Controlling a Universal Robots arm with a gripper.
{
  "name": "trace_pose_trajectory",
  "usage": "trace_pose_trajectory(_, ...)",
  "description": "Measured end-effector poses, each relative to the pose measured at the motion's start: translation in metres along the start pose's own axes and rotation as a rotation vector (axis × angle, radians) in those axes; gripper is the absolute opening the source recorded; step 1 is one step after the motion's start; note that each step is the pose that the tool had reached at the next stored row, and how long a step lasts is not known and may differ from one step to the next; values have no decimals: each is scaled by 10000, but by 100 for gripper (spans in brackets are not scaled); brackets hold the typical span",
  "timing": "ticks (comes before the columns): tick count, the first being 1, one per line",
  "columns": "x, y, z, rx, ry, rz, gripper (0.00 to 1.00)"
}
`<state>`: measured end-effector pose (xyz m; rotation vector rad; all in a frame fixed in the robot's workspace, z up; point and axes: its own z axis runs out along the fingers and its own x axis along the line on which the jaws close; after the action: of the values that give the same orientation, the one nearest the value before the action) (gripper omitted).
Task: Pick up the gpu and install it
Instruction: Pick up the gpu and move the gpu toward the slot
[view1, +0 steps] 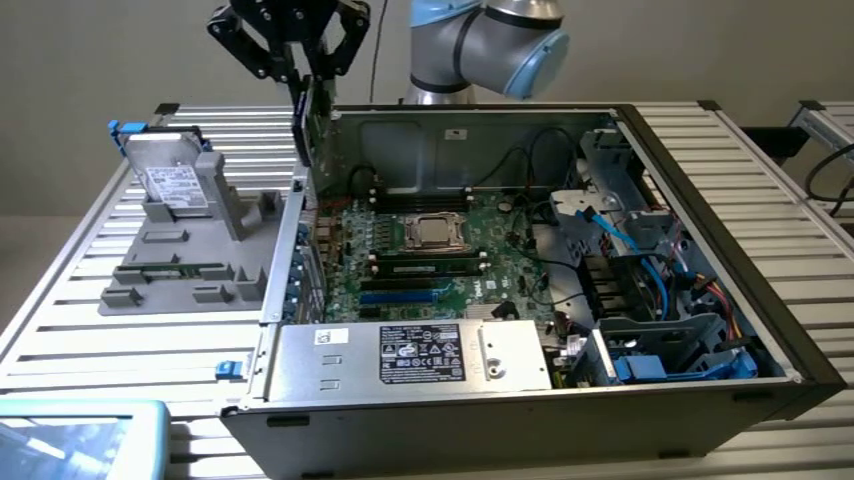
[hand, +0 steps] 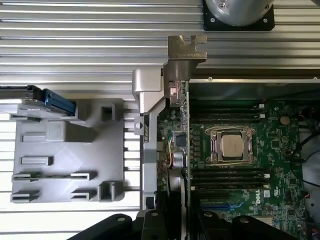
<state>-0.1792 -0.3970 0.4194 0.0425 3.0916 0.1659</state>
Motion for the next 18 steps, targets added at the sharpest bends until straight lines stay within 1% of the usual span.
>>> trace_pose_trajectory(4, -177, -25, 5, -4, 11, 1, 28)
trace_pose_trajectory(6, -249, -44, 6, -4, 32, 4, 28)
trace_pose_trajectory(9, -352, -79, 7, -3, 82, 9, 28)
trace_pose_trajectory(12, -446, -108, 9, -3, 145, 16, 28)
trace_pose_trajectory(18, -645, -156, 13, -11, 230, 26, 28)
